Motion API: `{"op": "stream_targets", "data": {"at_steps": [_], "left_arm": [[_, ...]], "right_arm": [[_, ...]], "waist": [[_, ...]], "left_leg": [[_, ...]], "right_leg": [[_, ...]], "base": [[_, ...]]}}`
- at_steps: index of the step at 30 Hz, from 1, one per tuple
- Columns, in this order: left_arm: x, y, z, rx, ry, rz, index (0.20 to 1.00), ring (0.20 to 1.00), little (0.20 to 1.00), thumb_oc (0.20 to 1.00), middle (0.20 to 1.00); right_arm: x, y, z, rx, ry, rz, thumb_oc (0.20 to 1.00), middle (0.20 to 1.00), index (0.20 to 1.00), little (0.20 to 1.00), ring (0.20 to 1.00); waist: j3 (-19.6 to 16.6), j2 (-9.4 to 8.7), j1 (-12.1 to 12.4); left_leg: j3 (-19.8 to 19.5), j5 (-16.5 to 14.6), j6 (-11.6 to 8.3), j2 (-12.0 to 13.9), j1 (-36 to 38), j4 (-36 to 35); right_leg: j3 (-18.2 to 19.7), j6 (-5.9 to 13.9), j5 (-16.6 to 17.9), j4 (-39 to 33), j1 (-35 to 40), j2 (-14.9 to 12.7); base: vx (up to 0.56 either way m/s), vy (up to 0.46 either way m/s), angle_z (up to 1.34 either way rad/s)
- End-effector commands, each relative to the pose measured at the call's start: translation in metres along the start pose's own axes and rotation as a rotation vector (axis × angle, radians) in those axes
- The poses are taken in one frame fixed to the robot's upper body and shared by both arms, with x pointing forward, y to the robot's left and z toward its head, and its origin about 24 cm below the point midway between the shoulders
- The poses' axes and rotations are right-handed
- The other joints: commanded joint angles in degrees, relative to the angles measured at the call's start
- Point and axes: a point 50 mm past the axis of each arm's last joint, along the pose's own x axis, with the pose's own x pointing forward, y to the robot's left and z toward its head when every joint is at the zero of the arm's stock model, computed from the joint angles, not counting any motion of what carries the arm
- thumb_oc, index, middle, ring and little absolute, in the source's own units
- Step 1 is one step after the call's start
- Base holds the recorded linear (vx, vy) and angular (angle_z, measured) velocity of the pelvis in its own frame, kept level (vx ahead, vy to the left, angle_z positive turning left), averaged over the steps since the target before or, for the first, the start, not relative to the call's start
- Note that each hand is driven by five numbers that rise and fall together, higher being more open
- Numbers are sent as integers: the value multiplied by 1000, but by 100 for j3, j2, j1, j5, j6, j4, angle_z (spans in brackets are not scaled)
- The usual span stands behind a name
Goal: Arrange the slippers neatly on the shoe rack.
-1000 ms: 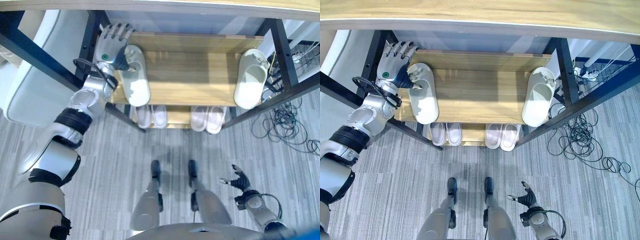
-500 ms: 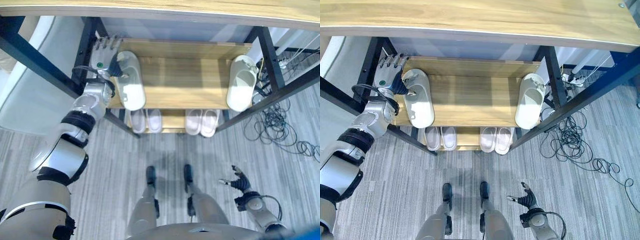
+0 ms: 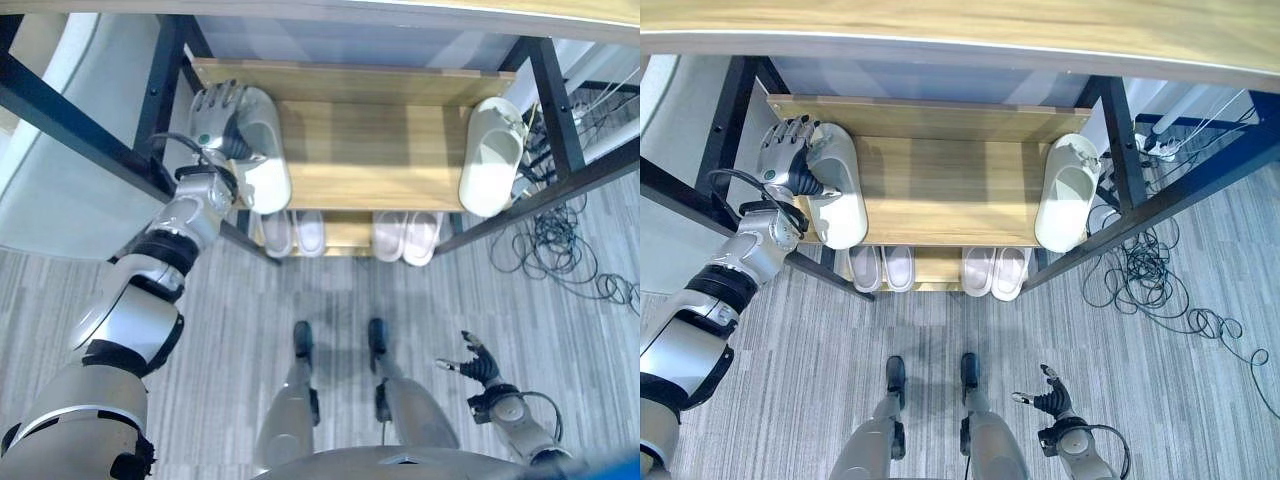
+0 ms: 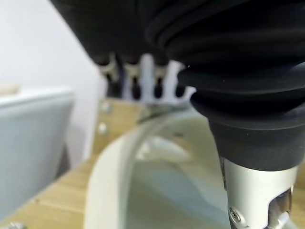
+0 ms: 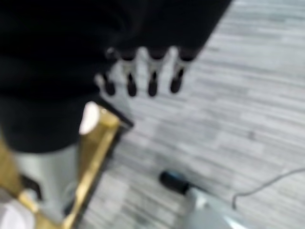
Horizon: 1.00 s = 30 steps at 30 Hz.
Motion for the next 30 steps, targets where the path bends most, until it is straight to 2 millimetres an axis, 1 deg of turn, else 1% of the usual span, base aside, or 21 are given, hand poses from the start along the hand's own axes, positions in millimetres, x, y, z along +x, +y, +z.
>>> {"op": "stream_targets", "data": {"at_steps": [1, 2, 3, 4, 9, 11, 12, 13, 14, 15, 16, 21, 23, 27, 28, 29, 30], "left_arm": [[28, 46, -1, -32, 40, 176, 1000, 1000, 1000, 1000, 1000], [28, 46, -1, -32, 40, 176, 887, 887, 887, 887, 887], [29, 46, 0, -35, 43, 175, 360, 360, 360, 360, 360], [31, 47, 2, -34, 43, 175, 200, 200, 200, 200, 200], [36, 48, 9, -39, 49, 188, 200, 200, 200, 200, 200], [37, 50, 8, -27, 60, 200, 200, 200, 200, 200, 200], [40, 55, 12, 55, 42, 233, 200, 200, 200, 200, 200], [41, 55, 12, 55, 41, 234, 200, 200, 200, 200, 200], [42, 52, 13, 113, 53, 232, 200, 200, 200, 200, 200], [43, 51, 17, 114, 44, 234, 200, 200, 200, 200, 200], [43, 51, 17, 114, 44, 235, 200, 200, 200, 200, 200], [49, 62, 40, 9, -8, 283, 200, 200, 200, 200, 200], [53, 71, 54, -11, -53, 324, 200, 200, 200, 200, 200], [53, 71, 54, -11, -53, 324, 200, 200, 200, 200, 200], [56, 83, 76, -45, -125, 385, 200, 200, 200, 200, 200], [55, 89, 88, -78, -174, 417, 200, 200, 200, 200, 200], [55, 89, 88, -78, -173, 416, 200, 200, 200, 200, 200]], "right_arm": [[5, -8, 12, -12, -48, -28, 1000, 1000, 1000, 1000, 1000], [5, -8, 12, -12, -48, -28, 1000, 1000, 1000, 1000, 1000], [6, -8, 13, -16, -45, -26, 1000, 1000, 1000, 1000, 1000], [7, -8, 13, -20, -45, -25, 1000, 1000, 1000, 1000, 1000], [6, -6, 13, -43, -50, -15, 1000, 1000, 1000, 1000, 1000], [6, -4, 13, -50, -52, -10, 1000, 1000, 1000, 1000, 1000], [7, -6, 13, -63, -50, -11, 1000, 1000, 1000, 1000, 1000], [7, -6, 13, -62, -51, -11, 1000, 1000, 1000, 1000, 1000], [8, -7, 14, -77, -59, -12, 1000, 1000, 1000, 1000, 1000], [9, -7, 16, -81, -65, -13, 1000, 1000, 1000, 1000, 1000], [9, -7, 16, -81, -65, -13, 1000, 1000, 1000, 1000, 1000], [10, -8, 18, -87, -65, -16, 1000, 1000, 1000, 1000, 1000], [11, -9, 20, -90, -71, -18, 1000, 1000, 1000, 1000, 1000], [11, -9, 20, -90, -72, -19, 1000, 1000, 1000, 1000, 1000], [12, -11, 23, -98, -87, -24, 1000, 1000, 1000, 1000, 1000], [12, -12, 24, -101, -93, -29, 1000, 1000, 1000, 1000, 1000], [12, -12, 24, -101, -93, -29, 1000, 1000, 1000, 1000, 1000]], "waist": [[146, -151, 42], [148, -151, 43], [152, -150, 36], [152, -156, 30], [203, -180, 13], [221, -183, 14], [239, -196, 1], [243, -199, 6], [284, -216, -20], [308, -222, -27], [309, -223, -27], [404, -155, -52], [419, -120, -64], [420, -120, -61], [434, -69, -112], [446, -37, -132], [445, -36, -130]], "left_leg": [[-811, -400, -147, 13, -94, 27], [-810, -400, -147, 14, -94, 27], [-806, -393, -143, 8, -106, 27], [-801, -392, -142, 10, -112, 27], [-800, -383, -139, 26, -133, 27], [-804, -378, -142, 33, -146, 27], [-808, -367, -149, 41, -162, 27], [-808, -367, -149, 41, -162, 27], [-795, -362, -149, 53, -166, 27], [-793, -359, -148, 58, -168, 27], [-793, -359, -148, 58, -168, 27], [-784, -354, -140, 43, -175, 27], [-772, -353, -143, 31, -190, 27], [-771, -353, -143, 31, -190, 27], [-754, -362, -138, 17, -209, 27], [-741, -368, -138, 3, -219, 27], [-739, -368, -138, 3, -219, 27]], "right_leg": [[76, 668, -567, 74, 368, -447], [76, 668, -566, 75, 367, -447], [89, 667, -562, 80, 354, -439], [91, 665, -555, 80, 342, -439], [86, 658, -553, 78, 306, -427], [86, 659, -551, 82, 292, -424], [84, 656, -552, 86, 280, -415], [83, 656, -553, 87, 280, -415], [98, 652, -552, 96, 264, -405], [109, 647, -550, 100, 257, -402], [109, 647, -550, 100, 257, -402], [139, 639, -550, 132, 221, -411], [146, 641, -549, 143, 204, -418], [147, 641, -549, 145, 202, -418], [182, 643, -542, 163, 147, -429], [205, 644, -542, 162, 127, -433], [207, 644, -542, 162, 126, -433]], "base": [[0, 0, 0], [0, 0, 0], [0, 0, 0], [0, 0, 0], [0, 0, 0], [1, -16, 0], [0, 0, 0], [-2, -36, -2], [0, 0, 0], [0, 0, 0], [0, 0, 0], [0, 0, 0], [0, 0, 0], [0, 0, 0], [31, -12, -1], [31, -12, 0], [31, 0, -1]]}}
